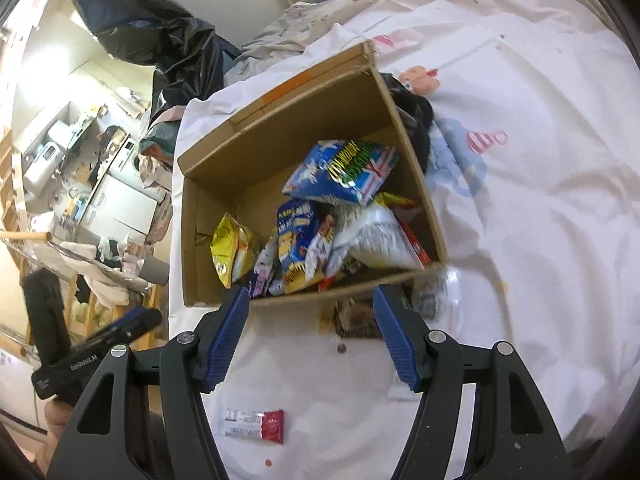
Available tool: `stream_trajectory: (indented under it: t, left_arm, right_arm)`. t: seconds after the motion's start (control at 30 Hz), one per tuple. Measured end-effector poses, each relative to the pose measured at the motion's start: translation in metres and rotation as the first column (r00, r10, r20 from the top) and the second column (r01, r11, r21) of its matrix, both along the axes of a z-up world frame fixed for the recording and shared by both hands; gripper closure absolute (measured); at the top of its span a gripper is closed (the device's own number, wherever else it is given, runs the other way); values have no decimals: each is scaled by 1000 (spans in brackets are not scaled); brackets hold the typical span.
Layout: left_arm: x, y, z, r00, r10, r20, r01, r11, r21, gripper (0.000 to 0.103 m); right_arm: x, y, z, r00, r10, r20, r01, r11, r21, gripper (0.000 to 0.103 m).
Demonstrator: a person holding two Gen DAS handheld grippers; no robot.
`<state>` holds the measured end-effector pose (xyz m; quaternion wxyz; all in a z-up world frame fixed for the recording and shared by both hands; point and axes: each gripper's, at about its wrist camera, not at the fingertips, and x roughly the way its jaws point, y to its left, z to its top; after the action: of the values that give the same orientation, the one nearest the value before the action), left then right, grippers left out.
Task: Organize snacks
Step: 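Grasp the red-topped white bar with the left gripper, then grasp a second red-topped bar with the right gripper while the left carries its bar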
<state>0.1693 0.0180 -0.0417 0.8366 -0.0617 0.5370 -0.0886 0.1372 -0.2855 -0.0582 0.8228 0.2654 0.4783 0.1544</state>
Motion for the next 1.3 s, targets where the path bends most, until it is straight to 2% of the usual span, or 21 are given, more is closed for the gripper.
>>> stream_trajectory:
  t: [0.07, 0.1, 0.17, 0.23, 0.3, 0.33, 0.37, 0.4, 0.47, 0.5, 0.6, 0.63, 0.67, 0.73, 0.77, 0.83, 0.9, 1.0, 1.07, 1.17, 1.3]
  left_arm:
    - [-7, -6, -10, 998, -47, -35, 48, 998, 32, 14]
    - [-11, -14, -20, 992, -103, -76, 109, 991, 78, 14]
    - [-21, -30, -40, 965, -208, -161, 230, 964, 134, 14]
    - [-32, -47, -62, 912, -310, -269, 349, 930, 113, 14]
    - [-46, -65, -86, 825, -410, -388, 450, 893, 14, 14]
    - [-52, -71, -94, 795, -441, -416, 480, 877, -11, 14]
    - [-58, -78, -101, 769, -468, -436, 519, 855, -2, 14]
    - [-62, -83, -105, 759, -480, -439, 552, 833, 43, 14]
    - [-65, -87, -112, 764, -477, -435, 578, 805, 132, 14]
    - [-64, -87, -115, 768, -464, -441, 576, 802, 159, 14]
    - [-58, -83, -121, 789, -422, -446, 542, 820, 185, 15]
    - [-57, -82, -122, 793, -418, -442, 539, 821, 190, 29]
    - [-55, -81, -122, 796, -417, -440, 537, 821, 193, 53]
    - [-51, -79, -121, 798, -407, -445, 528, 827, 191, 72]
    - [-50, -79, -120, 798, -406, -446, 525, 831, 183, 76]
    - [-50, -79, -117, 804, -409, -433, 520, 835, 178, 76]
    - [-48, -78, -108, 824, -399, -404, 497, 850, 175, 76]
    - [-39, -70, -88, 860, -364, -357, 423, 900, 102, 76]
    - [-37, -66, -78, 883, -334, -330, 378, 923, 76, 76]
    - [-32, -55, -69, 911, -282, -300, 319, 944, 84, 76]
    - [-36, -44, -63, 936, -214, -281, 241, 968, 67, 76]
  right_arm:
    - [-5, -3, -4, 1000, -4, -12, 4, 1000, -10, 35]
    - [-6, -4, -6, 1000, -5, -18, 4, 1000, -17, 35]
    - [-8, -8, -9, 1000, -9, -29, 8, 999, -33, 35]
    - [-10, -13, -12, 999, -18, -39, 16, 999, -36, 35]
    - [-11, -17, -12, 999, -28, -45, 27, 999, -24, 35]
    - [-12, -18, -12, 998, -32, -45, 31, 999, -17, 35]
    - [-12, -19, -12, 998, -35, -45, 35, 999, -7, 35]
    - [-12, -21, -10, 998, -38, -42, 39, 999, 4, 35]
    - [-13, -22, -9, 999, -42, -35, 42, 999, 13, 35]
    - [-13, -23, -8, 999, -43, -33, 43, 999, 15, 35]
    - [-13, -26, -10, 998, -51, -40, 52, 998, 22, 35]
    - [-12, -27, -11, 997, -55, -47, 56, 998, 23, 35]
    - [-11, -29, -13, 997, -58, -54, 60, 998, 27, 35]
    - [-10, -31, -17, 995, -65, -74, 68, 997, 37, 35]
    - [-9, -31, -19, 994, -69, -88, 71, 997, 27, 35]
    - [-6, -30, -29, 988, -76, -138, 73, 997, -27, 35]
    - [-3, -25, -45, 973, -71, -219, 54, 995, -81, 35]
    - [4, -12, -82, 927, -11, -375, -27, 995, -97, 35]
    - [7, -4, -98, 905, -11, -426, -64, 985, -162, 36]
    - [14, 12, -101, 915, 9, -402, -127, 955, -268, 36]
    - [20, 34, -102, 929, 34, -370, -193, 896, -401, 37]
